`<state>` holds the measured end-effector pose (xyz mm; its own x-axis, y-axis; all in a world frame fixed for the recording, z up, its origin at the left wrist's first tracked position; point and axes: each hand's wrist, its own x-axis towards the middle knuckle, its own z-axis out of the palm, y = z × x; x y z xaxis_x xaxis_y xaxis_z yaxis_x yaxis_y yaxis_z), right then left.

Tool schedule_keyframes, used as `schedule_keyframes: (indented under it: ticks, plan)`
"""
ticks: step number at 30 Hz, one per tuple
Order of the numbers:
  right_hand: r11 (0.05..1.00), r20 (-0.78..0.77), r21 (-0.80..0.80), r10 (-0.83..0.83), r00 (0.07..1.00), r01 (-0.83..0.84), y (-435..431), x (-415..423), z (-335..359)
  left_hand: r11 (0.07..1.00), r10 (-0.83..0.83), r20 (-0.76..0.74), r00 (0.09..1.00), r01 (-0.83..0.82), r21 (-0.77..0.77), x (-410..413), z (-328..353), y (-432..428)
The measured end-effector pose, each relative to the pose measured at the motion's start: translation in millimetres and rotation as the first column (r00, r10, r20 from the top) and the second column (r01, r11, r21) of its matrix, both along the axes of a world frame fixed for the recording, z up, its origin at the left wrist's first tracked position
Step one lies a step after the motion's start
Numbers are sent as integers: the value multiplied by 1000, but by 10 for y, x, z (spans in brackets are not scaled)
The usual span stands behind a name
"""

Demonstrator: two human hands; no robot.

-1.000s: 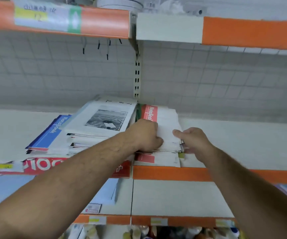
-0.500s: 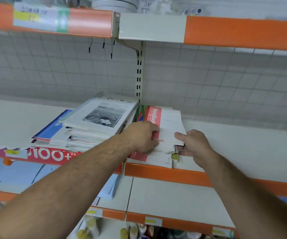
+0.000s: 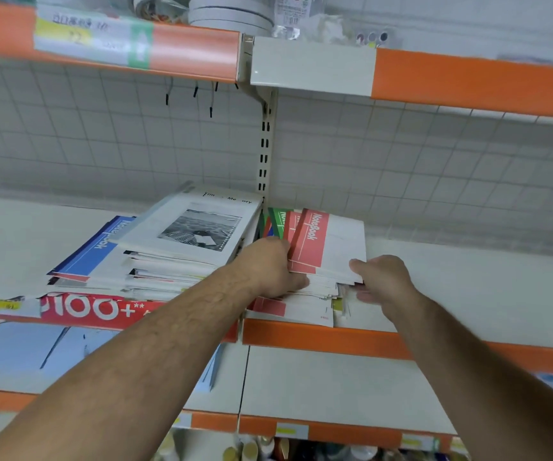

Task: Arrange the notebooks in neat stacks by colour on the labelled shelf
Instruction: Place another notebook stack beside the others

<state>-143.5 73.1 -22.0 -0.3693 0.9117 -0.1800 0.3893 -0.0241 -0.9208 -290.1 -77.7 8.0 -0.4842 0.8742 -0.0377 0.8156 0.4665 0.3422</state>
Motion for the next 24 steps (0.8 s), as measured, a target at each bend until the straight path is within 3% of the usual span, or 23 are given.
schedule_keyframes:
  ticks: [6,17,24]
  plan:
    - [984,-25,-162,74,997,-77,-58,-15,-30,1000,1,17,1000,-1,7,83,39,55]
    - [980,-31,-174,93,995,-97,-19,-51,-52,995,91,81,993,-87,-53,59,49,133]
    - [981,-31,-163,106,994,-109,17,-51,-51,997,63,114,991,-58,-46,14,25,206]
